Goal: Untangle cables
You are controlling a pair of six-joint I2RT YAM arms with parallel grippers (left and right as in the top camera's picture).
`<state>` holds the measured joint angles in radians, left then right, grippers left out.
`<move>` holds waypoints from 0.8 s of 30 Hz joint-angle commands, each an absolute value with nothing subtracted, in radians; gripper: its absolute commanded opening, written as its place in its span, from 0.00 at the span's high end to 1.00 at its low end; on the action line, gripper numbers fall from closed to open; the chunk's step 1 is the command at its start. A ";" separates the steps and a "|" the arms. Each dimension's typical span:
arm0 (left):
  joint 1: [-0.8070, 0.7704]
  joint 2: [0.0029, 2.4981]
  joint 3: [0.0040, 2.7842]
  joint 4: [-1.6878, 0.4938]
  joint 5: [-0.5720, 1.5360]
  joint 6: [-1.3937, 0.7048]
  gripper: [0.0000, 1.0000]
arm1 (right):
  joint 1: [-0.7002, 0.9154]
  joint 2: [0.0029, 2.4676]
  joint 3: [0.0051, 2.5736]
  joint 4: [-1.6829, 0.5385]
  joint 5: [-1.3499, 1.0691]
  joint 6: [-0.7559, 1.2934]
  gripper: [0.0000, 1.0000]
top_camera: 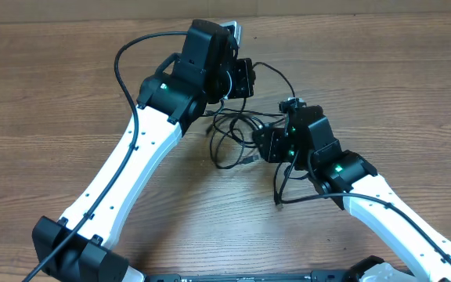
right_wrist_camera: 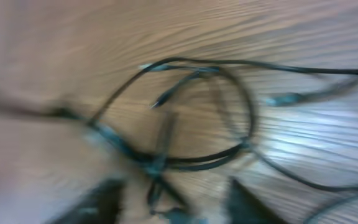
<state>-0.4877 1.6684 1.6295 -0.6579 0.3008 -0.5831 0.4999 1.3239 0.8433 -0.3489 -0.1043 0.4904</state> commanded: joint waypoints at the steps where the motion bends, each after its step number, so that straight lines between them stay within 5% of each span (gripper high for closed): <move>1: -0.468 1.575 1.641 -0.660 0.396 -0.628 0.96 | 0.496 1.359 0.852 -0.377 0.183 0.569 0.63; 6: -0.420 1.461 1.641 -0.711 0.377 -0.600 0.96 | 0.449 1.393 0.852 -0.418 0.287 0.686 0.76; 9: -0.378 1.403 1.641 -0.753 0.314 -0.598 0.96 | 0.439 1.391 0.852 -0.422 0.212 0.682 0.96; 19: -0.354 1.441 1.638 -0.950 0.069 -0.598 0.96 | 0.438 1.266 0.930 -0.417 -0.433 0.563 0.96; 21: -0.354 1.479 1.638 -0.967 0.071 -0.598 0.88 | 0.436 1.227 0.958 -0.417 -0.500 0.564 0.96; 24: -0.354 1.540 1.638 -0.989 0.072 -0.598 0.54 | 0.436 1.166 0.984 -0.415 -0.541 0.564 0.96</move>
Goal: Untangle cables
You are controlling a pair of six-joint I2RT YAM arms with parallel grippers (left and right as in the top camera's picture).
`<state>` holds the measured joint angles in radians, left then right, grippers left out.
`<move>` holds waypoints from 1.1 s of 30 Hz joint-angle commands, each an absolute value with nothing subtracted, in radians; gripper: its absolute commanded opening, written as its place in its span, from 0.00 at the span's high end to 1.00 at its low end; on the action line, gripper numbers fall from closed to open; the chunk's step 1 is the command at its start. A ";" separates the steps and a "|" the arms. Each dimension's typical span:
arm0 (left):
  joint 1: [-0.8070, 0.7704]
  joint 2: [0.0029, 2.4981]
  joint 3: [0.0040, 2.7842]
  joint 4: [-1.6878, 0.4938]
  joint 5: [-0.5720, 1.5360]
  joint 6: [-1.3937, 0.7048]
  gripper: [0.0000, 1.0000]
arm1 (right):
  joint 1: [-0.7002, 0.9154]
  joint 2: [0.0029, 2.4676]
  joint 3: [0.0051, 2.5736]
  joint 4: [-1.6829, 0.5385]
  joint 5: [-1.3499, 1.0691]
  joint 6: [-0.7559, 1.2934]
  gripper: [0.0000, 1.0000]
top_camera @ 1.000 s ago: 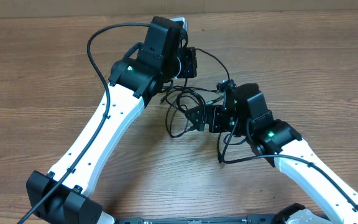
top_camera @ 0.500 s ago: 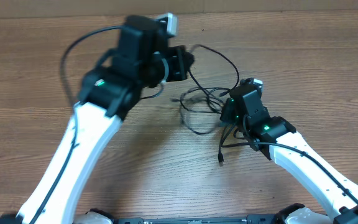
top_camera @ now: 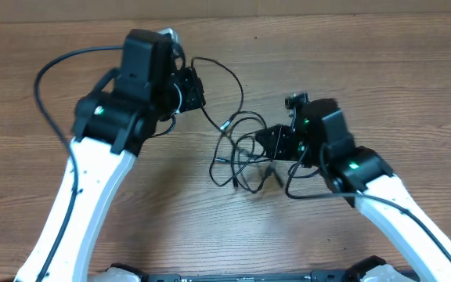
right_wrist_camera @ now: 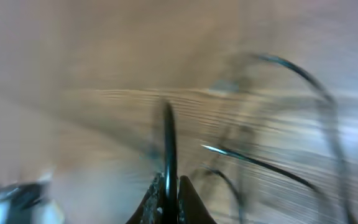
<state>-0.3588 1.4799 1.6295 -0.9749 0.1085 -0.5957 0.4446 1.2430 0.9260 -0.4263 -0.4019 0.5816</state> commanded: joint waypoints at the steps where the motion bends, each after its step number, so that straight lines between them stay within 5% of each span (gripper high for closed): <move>1: -0.354 1.559 1.638 -0.995 0.075 -0.598 0.47 | 0.436 1.149 0.984 -0.412 -0.540 0.563 0.96; 3: -0.354 1.597 1.638 -0.999 0.104 -0.598 0.16 | 0.436 1.125 0.984 -0.407 -0.541 0.564 0.96; 5: -0.354 1.635 1.638 -0.998 0.173 -0.596 0.09 | 0.436 1.118 0.984 -0.402 -0.541 0.565 0.96; 19: -0.353 1.669 1.638 -1.165 0.405 -0.421 0.29 | 0.436 1.124 0.983 -0.373 -0.340 0.657 0.96; 33: -0.389 1.667 1.618 -1.153 0.426 -0.316 0.30 | 0.436 1.126 0.983 -0.376 -0.412 0.715 0.96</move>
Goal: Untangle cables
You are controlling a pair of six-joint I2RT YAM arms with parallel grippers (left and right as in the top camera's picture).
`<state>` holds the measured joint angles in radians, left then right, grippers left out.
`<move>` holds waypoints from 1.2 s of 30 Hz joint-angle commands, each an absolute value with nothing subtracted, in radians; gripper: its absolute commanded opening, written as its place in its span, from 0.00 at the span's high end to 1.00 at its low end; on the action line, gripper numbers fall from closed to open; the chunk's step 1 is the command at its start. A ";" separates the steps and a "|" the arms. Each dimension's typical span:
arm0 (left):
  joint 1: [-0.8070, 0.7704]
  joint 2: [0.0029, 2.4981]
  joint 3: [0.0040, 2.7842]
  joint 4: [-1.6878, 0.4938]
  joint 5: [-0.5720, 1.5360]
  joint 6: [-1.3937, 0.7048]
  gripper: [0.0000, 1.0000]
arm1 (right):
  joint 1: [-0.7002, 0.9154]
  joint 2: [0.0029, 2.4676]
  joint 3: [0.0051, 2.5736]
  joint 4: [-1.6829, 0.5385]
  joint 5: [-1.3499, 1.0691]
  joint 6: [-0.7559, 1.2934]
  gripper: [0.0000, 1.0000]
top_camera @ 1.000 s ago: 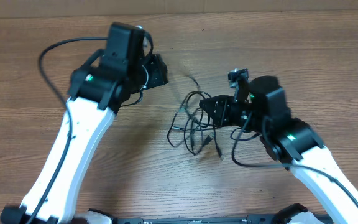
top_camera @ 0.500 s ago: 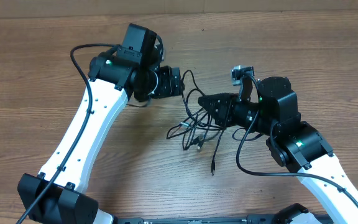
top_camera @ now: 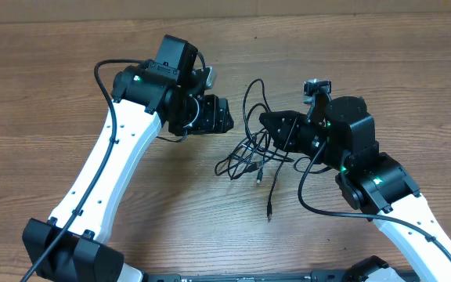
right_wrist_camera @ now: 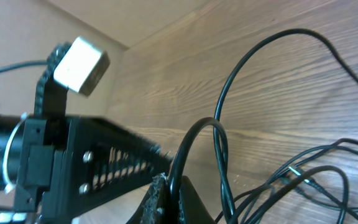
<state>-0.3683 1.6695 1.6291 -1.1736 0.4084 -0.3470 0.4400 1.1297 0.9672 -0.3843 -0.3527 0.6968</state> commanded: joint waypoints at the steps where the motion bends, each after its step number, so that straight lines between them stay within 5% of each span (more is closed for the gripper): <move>1: -0.395 1.667 1.607 -1.131 0.424 -0.329 0.31 | 0.436 1.126 0.983 -0.375 -0.433 0.714 0.96; 6: -0.402 1.667 1.543 -1.036 0.406 -0.406 0.36 | 0.436 1.126 0.983 -0.372 -0.495 0.714 0.96; 12: -0.413 1.667 1.491 -1.006 0.424 -0.402 0.61 | 0.436 1.126 0.983 -0.371 -0.492 0.714 0.96; 27: -0.499 1.668 1.486 -0.934 0.426 -0.405 0.52 | 0.436 1.126 0.983 -0.368 -0.545 0.786 0.96; 33: -0.498 1.668 1.477 -0.933 0.369 -0.408 0.93 | 0.436 1.126 0.983 -0.368 -0.556 0.793 0.96; 36: -0.498 1.668 1.472 -0.933 0.320 -0.408 0.95 | 0.436 1.126 0.983 -0.368 -0.553 0.793 0.96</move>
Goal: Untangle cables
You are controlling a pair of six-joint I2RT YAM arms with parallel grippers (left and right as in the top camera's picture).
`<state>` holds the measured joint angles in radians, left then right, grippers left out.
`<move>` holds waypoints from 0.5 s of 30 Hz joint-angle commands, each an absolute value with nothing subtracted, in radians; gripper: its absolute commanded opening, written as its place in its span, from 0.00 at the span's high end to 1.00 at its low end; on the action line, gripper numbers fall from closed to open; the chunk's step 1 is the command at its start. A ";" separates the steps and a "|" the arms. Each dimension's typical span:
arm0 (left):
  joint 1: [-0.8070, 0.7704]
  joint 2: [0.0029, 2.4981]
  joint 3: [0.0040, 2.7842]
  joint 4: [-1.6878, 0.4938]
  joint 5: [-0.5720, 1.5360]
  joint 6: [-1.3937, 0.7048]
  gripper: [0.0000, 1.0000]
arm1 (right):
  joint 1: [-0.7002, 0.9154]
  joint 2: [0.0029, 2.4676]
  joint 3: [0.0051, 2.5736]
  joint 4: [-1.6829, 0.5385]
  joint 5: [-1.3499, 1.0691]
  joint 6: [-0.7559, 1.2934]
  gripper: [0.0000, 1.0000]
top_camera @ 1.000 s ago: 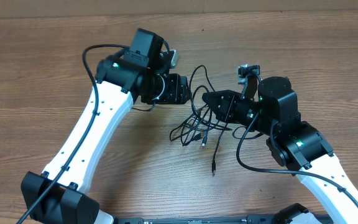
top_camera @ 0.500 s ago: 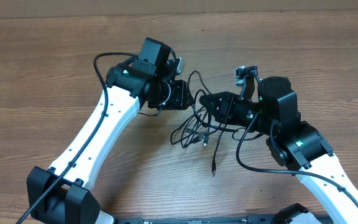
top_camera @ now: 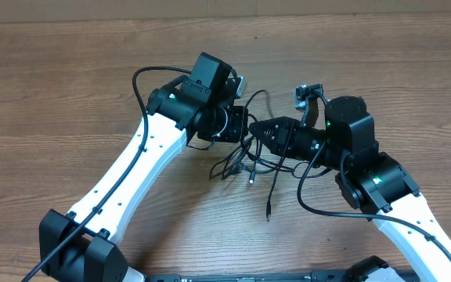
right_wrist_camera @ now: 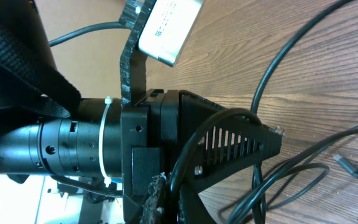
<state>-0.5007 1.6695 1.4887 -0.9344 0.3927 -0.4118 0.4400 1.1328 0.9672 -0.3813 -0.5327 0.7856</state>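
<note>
A knot of thin black cables [top_camera: 245,160] lies mid-table, with one loose plug end [top_camera: 268,211] trailing toward the front. My right gripper [top_camera: 261,128] is shut on one black cable; in the right wrist view that strand rises from between its pads [right_wrist_camera: 171,191]. My left gripper [top_camera: 238,125] sits just left of it, nearly touching. The left gripper's ribbed finger [right_wrist_camera: 241,140] fills the right wrist view side-on, its second finger hidden, and a cable crosses its tip. More cable loops [right_wrist_camera: 303,168] lie on the wood.
The wooden table [top_camera: 69,94] extends on all sides of the tangle. The left arm's own black cable [top_camera: 143,78] arcs above its forearm. The left wrist camera [right_wrist_camera: 169,25] sits close in front of my right gripper.
My left gripper has moved right, from about a hand's width away to right beside my right gripper. The tall cable loop stands lower. My right gripper holds the same cable in much the same place.
Both grippers were at the tangle, the right one open over the cables. Then the left was far to the left with a cable strung from it, and the right was shut on a strand. Later the left was back nearer the middle; now it meets the right.
</note>
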 commanded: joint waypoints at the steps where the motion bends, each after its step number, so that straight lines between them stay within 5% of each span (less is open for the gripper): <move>1: -0.498 1.668 1.472 -0.934 0.302 -0.408 0.96 | 0.436 1.126 0.983 -0.369 -0.550 0.792 0.95; 6: -0.492 1.668 1.472 -0.947 0.154 -0.427 0.96 | 0.436 1.126 0.983 -0.480 -0.427 0.785 0.66; 9: -0.489 1.668 1.472 -0.970 0.066 -0.532 0.96 | 0.436 1.126 0.983 -0.618 -0.310 0.797 0.33; 15: -0.492 1.668 1.472 -0.980 0.044 -0.768 0.95 | 0.451 1.162 0.981 -0.725 -0.358 0.848 0.27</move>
<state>-0.5014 1.6695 1.4742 -0.9749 0.0952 -0.6014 0.4400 1.1416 0.9691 -0.7227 -0.3492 0.8265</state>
